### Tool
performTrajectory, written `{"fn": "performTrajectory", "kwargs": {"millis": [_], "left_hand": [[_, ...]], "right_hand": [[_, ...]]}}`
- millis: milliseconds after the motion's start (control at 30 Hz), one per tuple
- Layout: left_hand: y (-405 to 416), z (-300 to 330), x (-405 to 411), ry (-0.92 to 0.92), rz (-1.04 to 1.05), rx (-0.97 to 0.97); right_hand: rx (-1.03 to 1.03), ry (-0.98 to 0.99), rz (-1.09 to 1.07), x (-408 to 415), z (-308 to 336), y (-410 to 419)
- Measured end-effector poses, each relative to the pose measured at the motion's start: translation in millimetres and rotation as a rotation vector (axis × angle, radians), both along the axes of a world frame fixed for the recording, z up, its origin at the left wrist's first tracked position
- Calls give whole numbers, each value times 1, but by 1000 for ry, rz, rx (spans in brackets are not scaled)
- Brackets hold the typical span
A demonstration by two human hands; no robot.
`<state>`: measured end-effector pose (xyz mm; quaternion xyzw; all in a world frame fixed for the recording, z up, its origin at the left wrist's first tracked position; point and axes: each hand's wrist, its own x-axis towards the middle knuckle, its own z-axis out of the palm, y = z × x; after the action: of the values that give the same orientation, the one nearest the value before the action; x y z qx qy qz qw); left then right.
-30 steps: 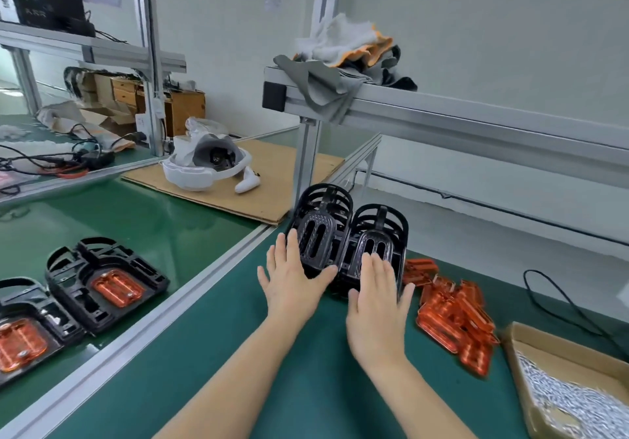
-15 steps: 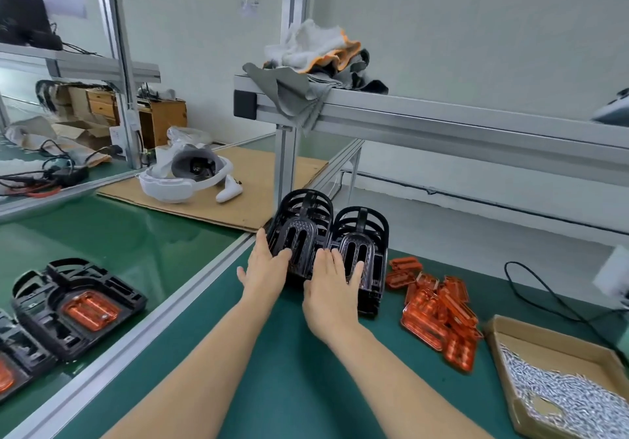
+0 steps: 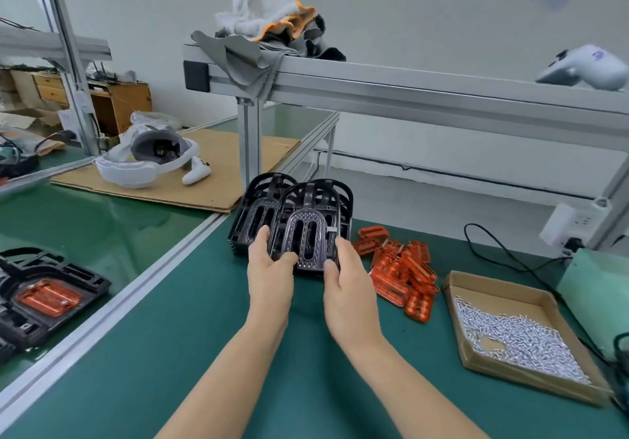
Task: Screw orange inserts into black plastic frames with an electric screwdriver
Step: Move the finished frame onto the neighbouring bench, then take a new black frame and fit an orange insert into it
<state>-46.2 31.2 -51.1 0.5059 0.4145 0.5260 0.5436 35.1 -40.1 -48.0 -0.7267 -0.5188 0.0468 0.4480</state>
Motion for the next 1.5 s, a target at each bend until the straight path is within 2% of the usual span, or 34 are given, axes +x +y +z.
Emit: {"fn": "performTrajectory", "kwargs": {"millis": [200,367,500,600,700,767,833,933,1067,1167,1367,1500], "left_hand": [[-43,-8,23,-108,-71,-161],[-75,-20,37,-154,-161,-253],[-107,-19,44,-137,-307,-168],[-126,-20,44,-106,-376,-99],[-137,-25,43,-43,-428,-56],[-142,-29,43,-13,-466,-46],[-142,-33,45,11,-455,-65],[-135,-33,45,-23,-373,-172],[-127,-24,43,-185,-357,-272],[-123,-24,42,-74,-382,-257],[-124,-41,35,332,-351,-90],[-125,-46,35,445,-343,20]], "right_hand": [[103,232,-75,25,-6,-48],[144,545,-148,46,-11,-83],[207,886,-65,57,-9,-102],[192,970,3,63,-7,-118],[150,967,20,71,-7,-136],[134,918,23,77,-5,-146],[119,772,17,83,-2,-154],[82,307,21,91,4,-166],[23,-374,117,90,-10,-179],[-11,-718,160,85,-33,-190],[-82,-772,309,81,-53,-201],[-246,-717,429,92,-41,-205]]}}
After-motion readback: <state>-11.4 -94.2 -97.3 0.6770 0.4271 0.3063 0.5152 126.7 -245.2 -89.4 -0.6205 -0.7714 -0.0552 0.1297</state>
